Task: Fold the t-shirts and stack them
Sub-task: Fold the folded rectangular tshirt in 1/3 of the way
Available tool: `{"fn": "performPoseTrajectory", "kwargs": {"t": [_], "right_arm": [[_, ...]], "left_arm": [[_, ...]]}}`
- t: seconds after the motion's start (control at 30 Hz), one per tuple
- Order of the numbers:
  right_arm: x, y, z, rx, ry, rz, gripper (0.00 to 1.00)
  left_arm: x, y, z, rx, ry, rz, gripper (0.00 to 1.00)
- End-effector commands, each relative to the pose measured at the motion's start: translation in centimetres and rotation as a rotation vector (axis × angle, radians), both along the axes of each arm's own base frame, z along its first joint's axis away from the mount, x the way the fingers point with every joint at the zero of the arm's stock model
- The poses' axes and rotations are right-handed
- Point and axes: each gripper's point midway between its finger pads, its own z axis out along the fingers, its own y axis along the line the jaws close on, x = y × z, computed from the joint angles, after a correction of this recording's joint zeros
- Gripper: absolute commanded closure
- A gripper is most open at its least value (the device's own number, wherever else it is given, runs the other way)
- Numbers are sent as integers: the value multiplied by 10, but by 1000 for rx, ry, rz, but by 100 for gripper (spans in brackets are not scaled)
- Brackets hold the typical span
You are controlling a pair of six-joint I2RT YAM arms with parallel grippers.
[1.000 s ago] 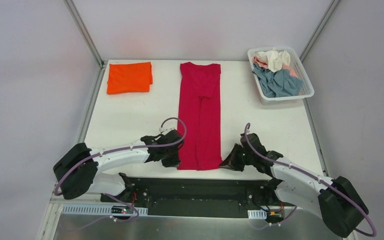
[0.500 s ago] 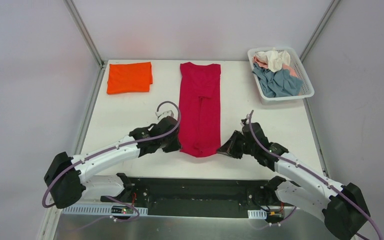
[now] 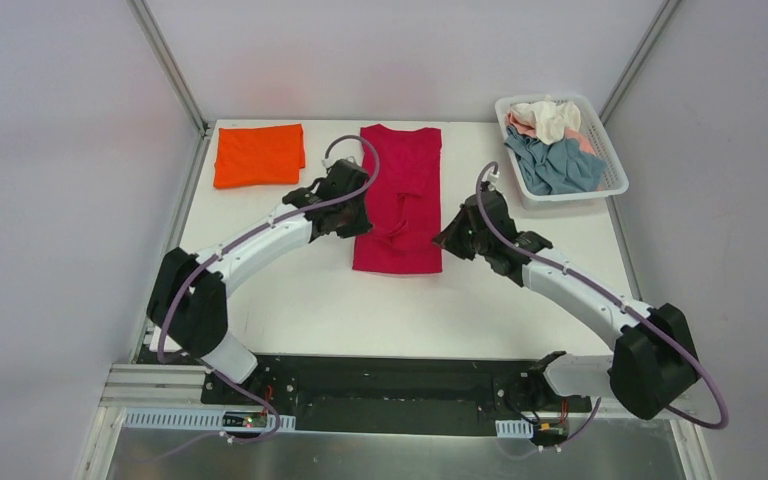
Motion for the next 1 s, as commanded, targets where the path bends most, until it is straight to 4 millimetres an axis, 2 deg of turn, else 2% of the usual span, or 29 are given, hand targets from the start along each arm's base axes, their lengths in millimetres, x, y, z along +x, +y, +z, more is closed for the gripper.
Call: {"fn": "performPoseTrajectory", "kwargs": {"t": [0.0, 0.17, 0.3, 0.43, 0.53, 0.63, 0.73, 0.97], "right_arm": [[43, -1, 20, -18, -91, -36, 100], [75, 1, 18, 21, -82, -53, 100], [94, 7, 17, 58, -74, -35, 100], [111, 9, 14, 75, -70, -36, 100], [121, 8, 11, 78, -63, -41, 100], [130, 7, 1, 79, -38, -44, 100], [142, 8, -1, 91, -51, -50, 100], [156, 3, -14, 90, -34, -71, 100]], "left_arm": [[30, -4, 9, 6, -22, -62, 100], [58, -1, 6, 9, -17, -57, 100], [79, 4, 3, 24, -21, -54, 100], [93, -2, -2, 3, -6, -95, 100], [104, -3, -11, -5, 18, -98, 100], [112, 2, -16, -5, 29, -79, 100], [120, 8, -21, -5, 38, -57, 100], [129, 7, -38, -34, 90, -59, 100]]}}
